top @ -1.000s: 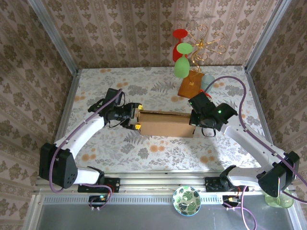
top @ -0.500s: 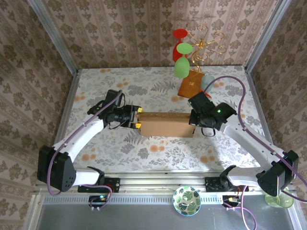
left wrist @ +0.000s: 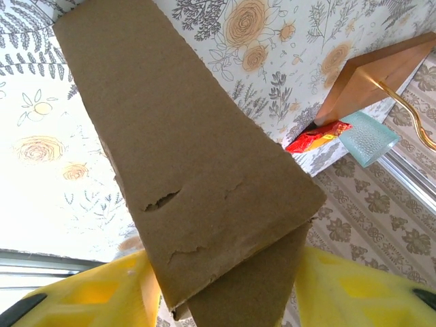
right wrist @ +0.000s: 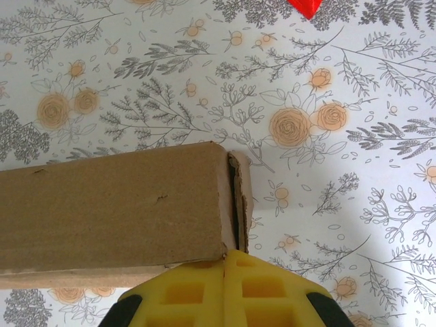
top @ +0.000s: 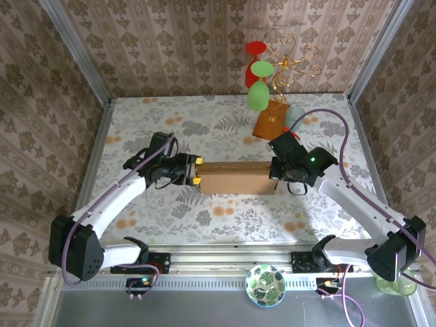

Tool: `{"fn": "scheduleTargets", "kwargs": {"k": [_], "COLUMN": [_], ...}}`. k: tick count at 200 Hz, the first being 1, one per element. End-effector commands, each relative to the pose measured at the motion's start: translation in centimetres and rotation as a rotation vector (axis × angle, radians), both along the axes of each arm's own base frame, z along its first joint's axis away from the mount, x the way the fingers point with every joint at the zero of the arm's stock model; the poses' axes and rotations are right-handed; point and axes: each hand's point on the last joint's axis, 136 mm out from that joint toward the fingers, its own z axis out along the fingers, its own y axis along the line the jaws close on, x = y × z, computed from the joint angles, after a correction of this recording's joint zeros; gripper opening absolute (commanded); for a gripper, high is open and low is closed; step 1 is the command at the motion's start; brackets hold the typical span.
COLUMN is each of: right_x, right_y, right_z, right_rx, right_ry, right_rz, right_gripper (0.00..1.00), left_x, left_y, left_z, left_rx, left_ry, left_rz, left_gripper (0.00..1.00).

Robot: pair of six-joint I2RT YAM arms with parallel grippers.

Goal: Fold the paper box

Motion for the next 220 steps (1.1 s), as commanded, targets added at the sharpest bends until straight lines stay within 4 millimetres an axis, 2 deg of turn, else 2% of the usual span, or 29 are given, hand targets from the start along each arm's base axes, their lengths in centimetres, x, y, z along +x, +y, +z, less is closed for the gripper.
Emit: {"fn": "scheduleTargets", "kwargs": {"k": [1,31,51,108,153,182,220], "right_x": [-0.1,-0.4,-0.5,-1.1,-1.9,-2.3,-2.7], "right_y": [1.1,1.4,1.7,2.0,3.1,2.7,0.6], "right_z": [0.3,0.3,0.2,1.4,4.3,5.7,4.3], "right_rx": [0.049,0.065,0.077,0.132,0.3,0.443,0.64], "right_ry": [-0.015,-0.006,0.001,0.016,0.017,0.043,0.16], "right_rz": [0.053,0.072,0.083,0.054,-0.005,-0.13,-0.42], "right_gripper": [0.0,0.02,0.07,0.33,0.57,0.62,0.66], "left_x": [-2.6,-2.8,-2.7,-2.7,-2.6,-2.5,-2.4], "left_y": [0.8,0.9,0.8,0.9,0.8,0.8,0.7], "left_z": [-2.9,-3.2,-3.3,-3.4,-3.3,-3.3,-3.2], "left_rx": [0.051,0.053,0.051,0.058,0.059,0.058,0.058], "left_ry": [0.149,0.15,0.148,0.153,0.153,0.153,0.15], "left_rz": [0.037,0.042,0.041,0.043,0.046,0.046,0.047], "left_gripper": [0.46,0.45,0.44,0.43,0.43,0.43,0.43]}}
